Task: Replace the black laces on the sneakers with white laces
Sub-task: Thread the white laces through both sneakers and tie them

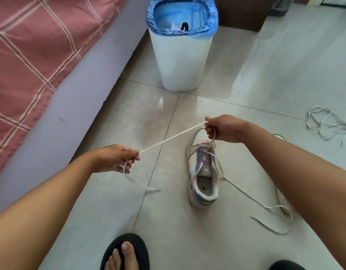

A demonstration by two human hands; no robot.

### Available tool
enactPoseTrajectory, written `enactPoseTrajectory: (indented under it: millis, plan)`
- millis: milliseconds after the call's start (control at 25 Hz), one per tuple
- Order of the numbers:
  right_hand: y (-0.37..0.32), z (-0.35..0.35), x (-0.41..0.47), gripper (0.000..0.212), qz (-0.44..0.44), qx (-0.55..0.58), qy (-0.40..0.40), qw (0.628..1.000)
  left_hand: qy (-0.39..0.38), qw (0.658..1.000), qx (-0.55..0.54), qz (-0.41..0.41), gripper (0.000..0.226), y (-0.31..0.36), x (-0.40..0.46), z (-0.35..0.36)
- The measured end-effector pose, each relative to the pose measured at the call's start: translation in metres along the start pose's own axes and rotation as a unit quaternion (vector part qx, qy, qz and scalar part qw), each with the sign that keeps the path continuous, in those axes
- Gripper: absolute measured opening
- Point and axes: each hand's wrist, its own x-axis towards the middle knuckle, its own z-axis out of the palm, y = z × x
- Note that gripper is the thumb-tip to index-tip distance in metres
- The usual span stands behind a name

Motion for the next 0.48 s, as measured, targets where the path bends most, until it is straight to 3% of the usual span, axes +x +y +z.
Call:
enactPoseTrajectory:
  millis: [160,280,400,480]
  plan:
    - [0.006,-0.024,0.003,0.036,0.02,0.147,0.088,0.985,0.09,0.995,-0.026,-0.015,0.021,-0.015,-0.002,-0.023]
    - [0.009,-0.03,0.004,0.038,0.033,0.155,0.111,0.981,0.137,0.99,-0.029,-0.025,0.02,-0.028,-0.007,-0.038]
    - [0.007,-0.027,0.004,0.037,0.029,0.173,0.104,0.979,0.158,0.976,0.102,-0.105,0.02,-0.049,-0.015,-0.052]
    - [0.003,-0.019,0.003,0.034,0.008,0.167,0.096,0.981,0.164,0.941,0.237,-0.176,0.022,-0.062,-0.019,-0.058]
